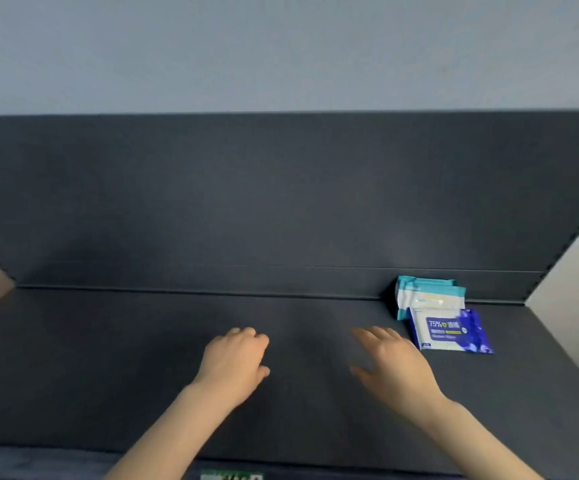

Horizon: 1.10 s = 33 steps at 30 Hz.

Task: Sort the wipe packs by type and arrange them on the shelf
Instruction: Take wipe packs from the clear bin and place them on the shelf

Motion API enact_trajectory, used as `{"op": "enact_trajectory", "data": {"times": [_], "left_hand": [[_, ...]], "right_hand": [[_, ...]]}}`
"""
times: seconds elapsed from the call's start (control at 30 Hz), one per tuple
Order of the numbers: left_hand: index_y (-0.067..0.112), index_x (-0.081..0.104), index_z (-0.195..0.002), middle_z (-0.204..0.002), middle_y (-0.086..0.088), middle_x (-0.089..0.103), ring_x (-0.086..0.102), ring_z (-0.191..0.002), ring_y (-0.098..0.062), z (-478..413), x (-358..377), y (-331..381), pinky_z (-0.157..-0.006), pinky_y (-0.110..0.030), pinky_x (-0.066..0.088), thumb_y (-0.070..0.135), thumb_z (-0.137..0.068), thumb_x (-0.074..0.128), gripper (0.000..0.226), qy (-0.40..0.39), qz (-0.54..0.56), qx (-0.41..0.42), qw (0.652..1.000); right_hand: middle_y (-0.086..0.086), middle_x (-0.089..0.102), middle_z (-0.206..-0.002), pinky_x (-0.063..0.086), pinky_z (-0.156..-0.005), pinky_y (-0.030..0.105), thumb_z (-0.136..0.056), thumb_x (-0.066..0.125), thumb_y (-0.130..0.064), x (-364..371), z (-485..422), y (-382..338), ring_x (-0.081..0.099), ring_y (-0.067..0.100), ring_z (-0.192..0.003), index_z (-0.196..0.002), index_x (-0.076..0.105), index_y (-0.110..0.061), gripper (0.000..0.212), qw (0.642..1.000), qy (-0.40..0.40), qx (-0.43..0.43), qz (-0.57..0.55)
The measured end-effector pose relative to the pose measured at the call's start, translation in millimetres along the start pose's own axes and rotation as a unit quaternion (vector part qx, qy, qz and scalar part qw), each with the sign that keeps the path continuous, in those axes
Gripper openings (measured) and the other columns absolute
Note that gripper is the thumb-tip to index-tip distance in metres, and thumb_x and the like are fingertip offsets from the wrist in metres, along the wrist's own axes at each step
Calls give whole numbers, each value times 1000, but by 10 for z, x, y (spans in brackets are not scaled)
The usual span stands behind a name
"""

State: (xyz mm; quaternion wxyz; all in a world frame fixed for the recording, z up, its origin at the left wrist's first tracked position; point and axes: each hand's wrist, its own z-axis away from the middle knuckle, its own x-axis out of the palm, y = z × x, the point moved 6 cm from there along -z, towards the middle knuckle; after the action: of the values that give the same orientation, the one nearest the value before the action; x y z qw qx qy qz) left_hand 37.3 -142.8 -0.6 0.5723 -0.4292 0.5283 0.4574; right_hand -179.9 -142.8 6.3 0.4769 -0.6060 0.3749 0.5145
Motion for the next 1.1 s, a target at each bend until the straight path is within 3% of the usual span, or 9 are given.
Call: {"op": "enact_trajectory", "data": {"times": [0.17, 0.43, 0.67, 0.77, 0.87, 0.97, 1.1], "left_hand": [[22, 53, -124, -120, 3, 57, 53, -112, -19, -544, -31, 664, -85, -34, 47, 41, -92, 55, 38, -11, -15, 52, 998], [21, 49, -130, -127, 3, 53, 46, -120, -19, -1416, -192, 1849, -89, -38, 48, 28, -94, 53, 38, 31, 42, 130, 990], [16, 45, -133, -139, 0, 43, 39, -127, -19, -1869, -117, 2432, -93, -38, 47, 17, -91, 54, 43, 53, 35, 163, 985], [16, 39, -137, -139, 0, 42, 40, -127, -20, -1976, 23, 2563, -93, -39, 45, 22, -91, 55, 49, 41, 26, 155, 987], [17, 33, -142, -136, -4, 49, 47, -123, -24, -2064, 235, 2565, -93, -40, 43, 39, -94, 52, 56, -18, 38, 89, 995], [17, 43, -134, -131, -5, 52, 49, -119, -23, -2093, 415, 2468, -90, -38, 44, 50, -94, 47, 52, -73, 67, 27, 995], [19, 47, -130, -128, -4, 45, 42, -118, -22, -2110, 423, 2397, -92, -38, 41, 58, -87, 54, 59, -79, 67, 27, 994]], "right_hand": [[-10, 50, -133, 41, -93, 28, -85, 57, -36, -71, -41, 926, 45, 17, -121, -136, 42, -30, 54, 998, -2, 61, 0], [-7, 27, -154, 29, -111, 35, -90, 57, -35, -44, -302, 2026, 26, 19, -140, -145, 28, -29, 63, 994, -61, 91, 30], [-4, 49, -128, 38, -97, 31, -79, 67, -46, 117, -239, 2262, 43, 17, -118, -134, 44, -28, 63, 991, -108, 74, 15], [-3, 51, -122, 41, -89, 29, -75, 71, -45, 126, -181, 2310, 45, 16, -114, -126, 49, -26, 58, 991, -110, 77, -20], [-5, 51, -122, 43, -89, 28, -76, 72, -41, 120, -124, 2307, 47, 15, -113, -126, 47, -27, 59, 991, -95, 79, -42], [-10, 56, -123, 44, -91, 27, -78, 71, -41, 117, -65, 2299, 52, 11, -111, -124, 45, -28, 54, 992, -86, 79, -51], [-11, 57, -123, 42, -91, 26, -81, 68, -41, 106, -5, 2298, 54, 11, -109, -124, 43, -30, 52, 992, -74, 91, -52]]}}
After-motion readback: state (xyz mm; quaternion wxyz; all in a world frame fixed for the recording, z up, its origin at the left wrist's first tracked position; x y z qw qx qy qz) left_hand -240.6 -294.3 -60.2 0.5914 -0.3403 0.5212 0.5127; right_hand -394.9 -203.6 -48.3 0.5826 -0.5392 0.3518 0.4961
